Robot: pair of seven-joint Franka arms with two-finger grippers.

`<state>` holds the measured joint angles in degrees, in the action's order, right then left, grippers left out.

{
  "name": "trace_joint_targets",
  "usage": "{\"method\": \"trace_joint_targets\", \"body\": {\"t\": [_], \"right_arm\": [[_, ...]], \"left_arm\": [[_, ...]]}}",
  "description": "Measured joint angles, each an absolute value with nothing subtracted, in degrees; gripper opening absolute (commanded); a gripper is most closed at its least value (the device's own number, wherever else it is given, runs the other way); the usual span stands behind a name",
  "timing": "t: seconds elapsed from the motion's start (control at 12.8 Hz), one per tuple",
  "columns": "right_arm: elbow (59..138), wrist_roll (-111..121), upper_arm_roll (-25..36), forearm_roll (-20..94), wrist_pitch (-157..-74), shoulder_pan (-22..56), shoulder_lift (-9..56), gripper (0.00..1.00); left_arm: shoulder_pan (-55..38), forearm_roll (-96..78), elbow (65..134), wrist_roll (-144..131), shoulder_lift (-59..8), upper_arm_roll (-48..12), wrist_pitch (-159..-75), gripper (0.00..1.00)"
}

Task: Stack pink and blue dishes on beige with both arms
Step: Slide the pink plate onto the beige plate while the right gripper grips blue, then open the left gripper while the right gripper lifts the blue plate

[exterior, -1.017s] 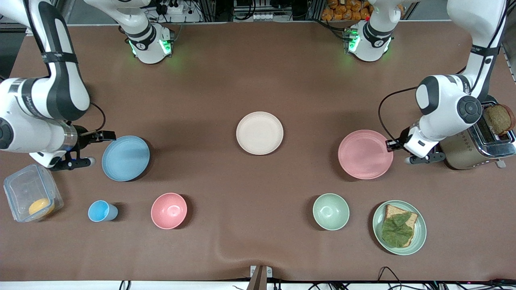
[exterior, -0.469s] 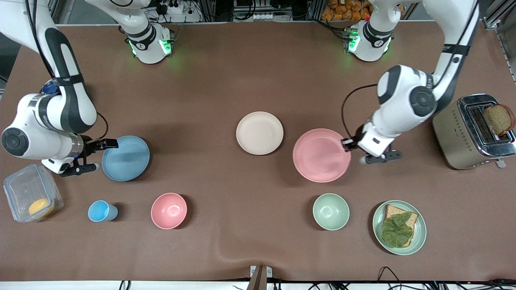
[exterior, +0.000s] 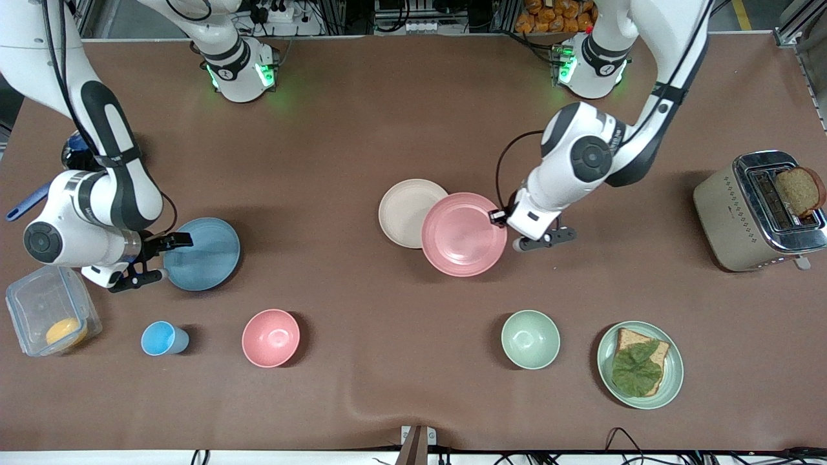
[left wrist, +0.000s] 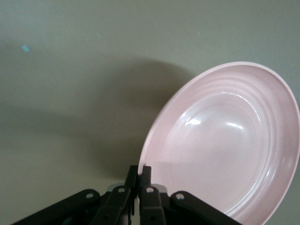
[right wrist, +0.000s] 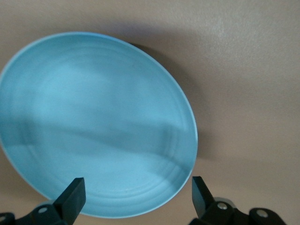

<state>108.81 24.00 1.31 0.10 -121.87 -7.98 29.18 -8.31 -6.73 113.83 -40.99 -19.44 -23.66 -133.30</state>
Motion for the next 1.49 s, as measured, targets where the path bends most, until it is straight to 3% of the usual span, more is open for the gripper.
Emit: {"method": "trace_joint_targets", "body": {"t": [0.63,0.7,0.78,0.86,0.94,1.49], "right_arm": [[107.5,25.8,1.3,0.1,-124.8,-8.7,32.9,1.0],[107.2,25.8,1.3,0.1,-124.8,-8.8,33.3,0.9],[107.0,25.8,1.3,0.1,-124.9,-9.0,33.7,0.44],[107.0,25.9,1.3,0.1,-125.0,-9.3,33.9,0.14],[107.0,26.1,1.3,0.1,-125.0,-9.5,33.9,0.0],[106.2,32.3,1.2,0.3,-124.4,-9.7,33.9,0.0]], "left_arm": [[-16.3,-6.7,117.7,-46.9,-20.4,-23.6,-137.4,0.0],[-17.0,-6.7,118.2,-47.0,-20.8,-23.6,-138.5,0.0],[-17.8,-6.7,118.5,-47.5,-21.2,-23.6,-139.7,0.0],[-18.7,-6.7,118.8,-47.9,-21.6,-23.6,-140.6,0.0],[-19.3,-6.7,119.1,-48.2,-21.9,-23.6,-141.5,0.0],[-20.5,-6.1,120.4,-48.3,-25.3,-23.5,-148.3,0.0]]}}
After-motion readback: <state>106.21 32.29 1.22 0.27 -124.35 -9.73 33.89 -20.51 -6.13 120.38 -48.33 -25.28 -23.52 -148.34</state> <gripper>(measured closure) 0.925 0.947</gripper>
